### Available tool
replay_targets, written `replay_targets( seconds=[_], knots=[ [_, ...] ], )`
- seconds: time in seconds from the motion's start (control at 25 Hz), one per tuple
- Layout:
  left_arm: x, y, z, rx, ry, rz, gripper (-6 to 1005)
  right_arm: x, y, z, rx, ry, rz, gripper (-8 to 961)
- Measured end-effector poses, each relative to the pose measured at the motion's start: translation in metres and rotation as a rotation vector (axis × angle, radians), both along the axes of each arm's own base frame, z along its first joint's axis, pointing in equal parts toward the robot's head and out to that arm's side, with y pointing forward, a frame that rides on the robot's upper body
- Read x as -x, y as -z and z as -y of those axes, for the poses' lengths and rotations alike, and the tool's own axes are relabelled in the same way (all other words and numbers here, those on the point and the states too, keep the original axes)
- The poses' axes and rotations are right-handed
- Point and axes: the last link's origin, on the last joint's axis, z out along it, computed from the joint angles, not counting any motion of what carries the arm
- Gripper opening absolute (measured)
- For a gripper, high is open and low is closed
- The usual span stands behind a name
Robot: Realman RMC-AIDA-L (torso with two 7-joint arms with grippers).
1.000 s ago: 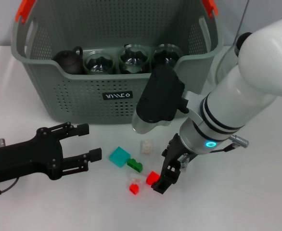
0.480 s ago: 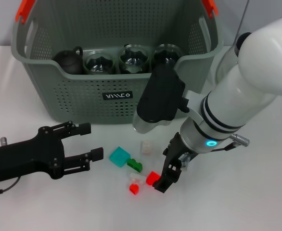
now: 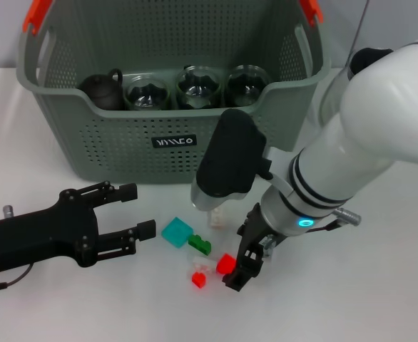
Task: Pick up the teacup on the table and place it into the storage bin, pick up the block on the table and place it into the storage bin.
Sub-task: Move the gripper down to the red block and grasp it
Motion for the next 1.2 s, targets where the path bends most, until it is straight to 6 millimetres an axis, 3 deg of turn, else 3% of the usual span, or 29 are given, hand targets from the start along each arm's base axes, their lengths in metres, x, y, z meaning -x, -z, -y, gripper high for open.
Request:
replay_targets(
  seconds=[0.44, 0.88, 1.2],
  knots=[
    [0.000, 0.001, 0.000, 0.001, 0.000, 0.002, 766, 0.003, 0.009, -0.001, -0.008, -0.011, -0.029, 817],
    [0.001, 0.001, 0.000, -0.001, -0.005, 0.000, 766, 0.001, 0.012, 0.001, 0.003, -0.008, -0.024, 544],
    [0.002, 0.002, 0.002, 0.000, -0.012, 0.002, 766, 0.001, 0.015, 0.004, 0.012, 0.002, -0.036, 523]
  ],
)
